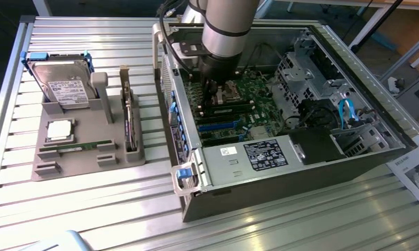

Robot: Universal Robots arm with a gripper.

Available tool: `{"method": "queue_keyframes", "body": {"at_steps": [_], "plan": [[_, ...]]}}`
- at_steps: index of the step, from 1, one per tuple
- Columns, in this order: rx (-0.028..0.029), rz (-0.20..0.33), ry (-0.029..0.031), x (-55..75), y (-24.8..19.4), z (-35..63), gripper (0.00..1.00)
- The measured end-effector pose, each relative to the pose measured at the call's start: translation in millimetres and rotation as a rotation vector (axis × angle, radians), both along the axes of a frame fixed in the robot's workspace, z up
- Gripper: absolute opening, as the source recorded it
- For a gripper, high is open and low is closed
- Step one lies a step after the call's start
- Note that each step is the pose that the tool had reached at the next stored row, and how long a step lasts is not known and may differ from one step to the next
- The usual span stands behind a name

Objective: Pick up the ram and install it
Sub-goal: 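Press down the ram until it locks into place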

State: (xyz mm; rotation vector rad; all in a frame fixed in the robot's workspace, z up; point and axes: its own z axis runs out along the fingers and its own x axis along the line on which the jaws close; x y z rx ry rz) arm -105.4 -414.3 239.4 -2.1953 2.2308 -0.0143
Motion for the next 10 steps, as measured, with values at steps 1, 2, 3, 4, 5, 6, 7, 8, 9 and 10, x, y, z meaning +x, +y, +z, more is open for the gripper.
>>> {"method": "queue_keyframes", "body": {"at_steps": [1,2,3,4,5,6,7,8,9,10], "plan": [[0.0,0.0,0.0,0.0,0.0,0.0,0.1],[0.0001,0.0,-0.0001,0.1,0.1,-0.5,0.1],[0.0,0.0,-0.0004,0.1,0.0,-1.5,0.1],[0.0,0.0,-0.0006,0.1,0.0,-2.5,0.1],[0.0,0.0,-0.001,0.1,0.0,-3.5,0.1],[-0.0001,0.0,-0.001,0.0,0.0,-3.8,0.1],[-0.0002,0.0,-0.0011,0.0,0.0,-3.7,0.1],[-0.0002,0.0,-0.0011,0.0,0.0,-3.8,0.1],[-0.0001,0.0,-0.0011,0.1,0.0,-4.0,0.1],[0.0003,0.0,-0.0014,0.1,0.0,-4.4,0.1]]}}
